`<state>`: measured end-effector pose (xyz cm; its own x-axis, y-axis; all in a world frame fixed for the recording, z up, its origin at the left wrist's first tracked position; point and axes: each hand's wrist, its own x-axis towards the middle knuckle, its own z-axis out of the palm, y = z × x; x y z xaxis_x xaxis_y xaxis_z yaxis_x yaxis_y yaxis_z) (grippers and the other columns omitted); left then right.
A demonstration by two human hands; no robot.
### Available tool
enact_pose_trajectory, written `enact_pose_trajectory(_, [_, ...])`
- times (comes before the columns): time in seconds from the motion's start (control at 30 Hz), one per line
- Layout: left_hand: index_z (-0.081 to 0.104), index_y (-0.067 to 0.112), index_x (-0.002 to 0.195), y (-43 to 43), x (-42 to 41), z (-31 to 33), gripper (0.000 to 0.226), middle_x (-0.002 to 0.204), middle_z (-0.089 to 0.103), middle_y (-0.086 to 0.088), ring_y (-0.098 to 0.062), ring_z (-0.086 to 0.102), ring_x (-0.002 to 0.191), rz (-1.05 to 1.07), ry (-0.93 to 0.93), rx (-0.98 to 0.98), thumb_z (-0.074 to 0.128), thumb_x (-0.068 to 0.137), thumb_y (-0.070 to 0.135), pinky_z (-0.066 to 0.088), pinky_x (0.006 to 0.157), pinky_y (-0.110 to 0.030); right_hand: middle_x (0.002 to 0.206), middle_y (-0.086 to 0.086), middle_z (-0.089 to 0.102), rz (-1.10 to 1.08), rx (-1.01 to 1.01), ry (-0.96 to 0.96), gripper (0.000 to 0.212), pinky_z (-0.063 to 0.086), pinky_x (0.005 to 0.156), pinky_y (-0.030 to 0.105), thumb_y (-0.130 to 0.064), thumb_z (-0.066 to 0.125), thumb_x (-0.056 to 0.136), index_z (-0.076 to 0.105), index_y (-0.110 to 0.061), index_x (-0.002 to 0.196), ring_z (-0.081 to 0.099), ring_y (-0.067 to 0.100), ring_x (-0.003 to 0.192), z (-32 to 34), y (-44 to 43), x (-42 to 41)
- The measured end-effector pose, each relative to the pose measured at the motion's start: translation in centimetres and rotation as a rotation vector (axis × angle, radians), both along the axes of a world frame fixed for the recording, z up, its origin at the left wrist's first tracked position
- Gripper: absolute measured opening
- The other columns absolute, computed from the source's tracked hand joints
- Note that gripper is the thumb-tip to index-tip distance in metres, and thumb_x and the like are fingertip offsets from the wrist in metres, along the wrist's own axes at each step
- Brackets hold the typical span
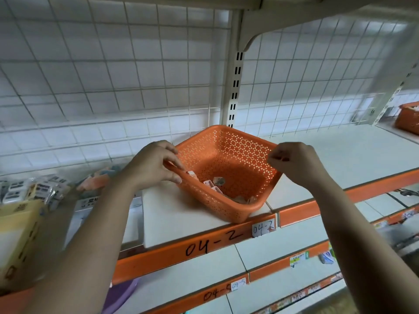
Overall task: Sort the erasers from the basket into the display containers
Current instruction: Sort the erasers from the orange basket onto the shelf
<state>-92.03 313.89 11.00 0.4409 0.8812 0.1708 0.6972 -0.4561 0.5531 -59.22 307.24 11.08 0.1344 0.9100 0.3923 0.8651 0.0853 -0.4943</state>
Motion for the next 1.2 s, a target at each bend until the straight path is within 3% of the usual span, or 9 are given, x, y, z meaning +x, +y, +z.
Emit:
enact_pose_trajectory(0.13, [0.061, 0.021, 0.114, -1.9, 0.1, -1.0, 0.05, 0.1, 0.054, 0.0, -0.014, 0.06, 0.083, 0.292, -0.217, -0.03, 0.085, 0.071, 0.013, 0.046, 0.075, -0.023, 0.102, 0.001, 0.072, -0.111, 0.012, -0.046, 0.017, 0.041, 0.074, 0.022, -0.018, 0.063, 0.09, 0.075, -0.012, 0.101, 0.063, 0.019, 0.095, 0.0, 2.4, 0.6])
enact_pose_trajectory(0.23, [0.049, 0.013, 0.115, -3.7, 0.7, -1.4, 0.035, 0.088, 0.061, -0.01, -0.022, 0.065, 0.063, 0.37, -0.485, -0.343, 0.07, 0.088, 0.017, 0.058, 0.062, -0.037, 0.106, 0.01, 0.073, -0.142, -0.013, -0.055, 0.022, 0.048, 0.083, 0.032, -0.017, 0.057, 0.092, 0.074, -0.005, 0.1, 0.064, 0.029, 0.102, -0.3, 4.3, 0.9])
enact_pose_trajectory(0.33, [0.052, 0.012, 0.103, -5.5, 1.5, -1.3, 0.018, 0.082, 0.065, -0.017, -0.025, 0.068, 0.059, 0.247, -0.493, -0.615, 0.061, 0.095, 0.026, 0.057, 0.053, -0.033, 0.109, 0.012, 0.072, -0.202, -0.049, -0.001, 0.024, 0.051, 0.085, 0.038, -0.017, 0.055, 0.093, 0.072, -0.002, 0.101, 0.063, 0.034, 0.103, -0.2, 5.6, 1.1])
enact_pose_trajectory(0.43, [0.058, 0.006, 0.107, -6.8, 2.6, -1.3, 0.024, 0.082, 0.07, -0.015, -0.026, 0.07, 0.065, 0.092, -0.457, -0.745, 0.055, 0.098, 0.028, 0.056, 0.053, -0.03, 0.088, 0.02, 0.071, -0.183, -0.175, -0.006, 0.028, 0.05, 0.066, 0.036, -0.019, 0.052, 0.094, 0.071, 0.001, 0.086, 0.065, 0.035, 0.086, -0.3, 6.3, 1.1])
enact_pose_trajectory(0.73, [0.058, 0.007, 0.108, -6.2, 2.5, -1.5, 0.024, 0.082, 0.072, -0.016, -0.025, 0.071, 0.061, 0.162, -0.739, -0.782, 0.062, 0.092, 0.025, 0.054, 0.046, -0.024, 0.105, 0.007, 0.069, -0.208, -0.183, 0.092, 0.02, 0.051, 0.073, 0.033, -0.024, 0.064, 0.088, 0.074, -0.015, 0.102, 0.062, 0.023, 0.094, 1.0, 4.6, 1.3])
enact_pose_trajectory(0.83, [0.06, 0.004, 0.103, -5.1, 2.3, -1.4, 0.017, 0.075, 0.069, -0.013, -0.021, 0.066, 0.054, 0.198, -0.678, -0.728, 0.061, 0.094, 0.019, 0.052, 0.044, -0.024, 0.102, 0.005, 0.064, -0.22, -0.26, 0.168, 0.019, 0.046, 0.058, 0.027, -0.026, 0.065, 0.085, 0.071, -0.02, 0.102, 0.06, 0.018, 0.081, 0.9, 3.2, 1.7])
enact_pose_trajectory(0.97, [0.057, 0.007, 0.097, -2.5, 2.1, -1.2, 0.008, 0.07, 0.064, -0.013, -0.019, 0.058, 0.047, 0.197, -0.486, -0.674, 0.052, 0.098, 0.014, 0.045, 0.038, -0.024, 0.094, 0.009, 0.069, -0.19, -0.357, 0.273, 0.02, 0.059, 0.068, 0.037, -0.027, 0.069, 0.084, 0.064, -0.021, 0.103, 0.068, 0.025, 0.079, 0.6, 1.9, 2.4])
enact_pose_trajectory(1.1, [0.062, 0.001, 0.108, 1.4, 2.1, -1.0, 0.02, 0.094, 0.067, -0.027, -0.028, 0.06, 0.073, 0.172, -0.272, -0.554, 0.048, 0.101, 0.014, 0.047, 0.055, -0.029, 0.087, 0.008, 0.071, -0.188, -0.42, 0.295, 0.032, 0.054, 0.061, 0.029, -0.026, 0.07, 0.087, 0.058, -0.019, 0.115, 0.07, 0.022, 0.072, 0.5, 2.0, 2.4])
enact_pose_trajectory(1.2, [0.064, 0.011, 0.114, 3.7, 1.8, -0.3, 0.026, 0.088, 0.069, -0.012, -0.022, 0.057, 0.067, 0.141, -0.072, -0.491, 0.043, 0.103, 0.023, 0.043, 0.053, -0.025, 0.093, 0.006, 0.07, -0.207, -0.373, 0.296, 0.041, 0.057, 0.066, 0.032, -0.027, 0.07, 0.087, 0.055, -0.016, 0.124, 0.07, 0.02, 0.074, 0.0, 2.4, 2.3])
